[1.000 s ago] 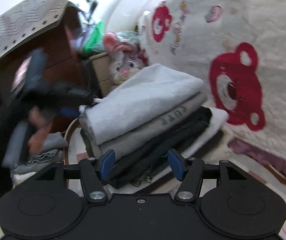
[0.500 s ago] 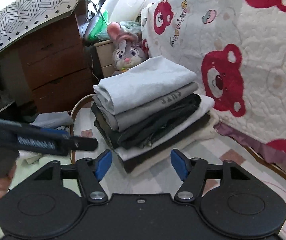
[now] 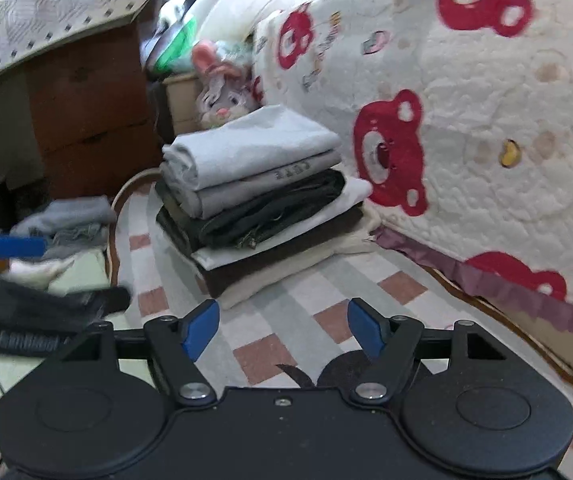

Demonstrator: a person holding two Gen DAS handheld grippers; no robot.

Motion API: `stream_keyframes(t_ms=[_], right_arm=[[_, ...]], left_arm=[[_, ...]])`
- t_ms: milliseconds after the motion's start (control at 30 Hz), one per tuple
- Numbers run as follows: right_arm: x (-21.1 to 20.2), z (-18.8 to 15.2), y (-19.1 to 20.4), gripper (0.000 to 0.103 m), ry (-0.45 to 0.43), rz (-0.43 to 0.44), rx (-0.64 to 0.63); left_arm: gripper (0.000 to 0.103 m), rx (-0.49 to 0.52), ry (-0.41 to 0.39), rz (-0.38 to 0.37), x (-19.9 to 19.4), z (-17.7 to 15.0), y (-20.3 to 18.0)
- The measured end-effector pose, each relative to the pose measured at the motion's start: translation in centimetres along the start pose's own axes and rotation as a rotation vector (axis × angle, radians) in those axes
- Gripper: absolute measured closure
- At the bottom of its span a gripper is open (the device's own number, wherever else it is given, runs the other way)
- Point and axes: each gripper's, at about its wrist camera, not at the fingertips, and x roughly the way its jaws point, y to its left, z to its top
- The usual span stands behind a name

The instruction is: Fold clothes

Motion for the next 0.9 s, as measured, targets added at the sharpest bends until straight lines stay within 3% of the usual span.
stream_keyframes(t_ms=[300,533,900], right_arm=[[-2.2,-1.6,-0.1,0.027,-0.02,-0.011,-0.025],[-2.5,-3.2,-1.5,0.027,-0.025,-0.031,0.087],[-4.0,-5.5,-2.5,0.025,-0.117,-0.015,0.213]], left_arm=[[0.0,0.021,0.09,-0.039,1.1,-0.7,-2.2],[0.0,0.041,0.131,-0.056,1.2,-1.0,-3.6],[0.0,0.113,0.154,-0.062,1.0,-1.3,-5.8]])
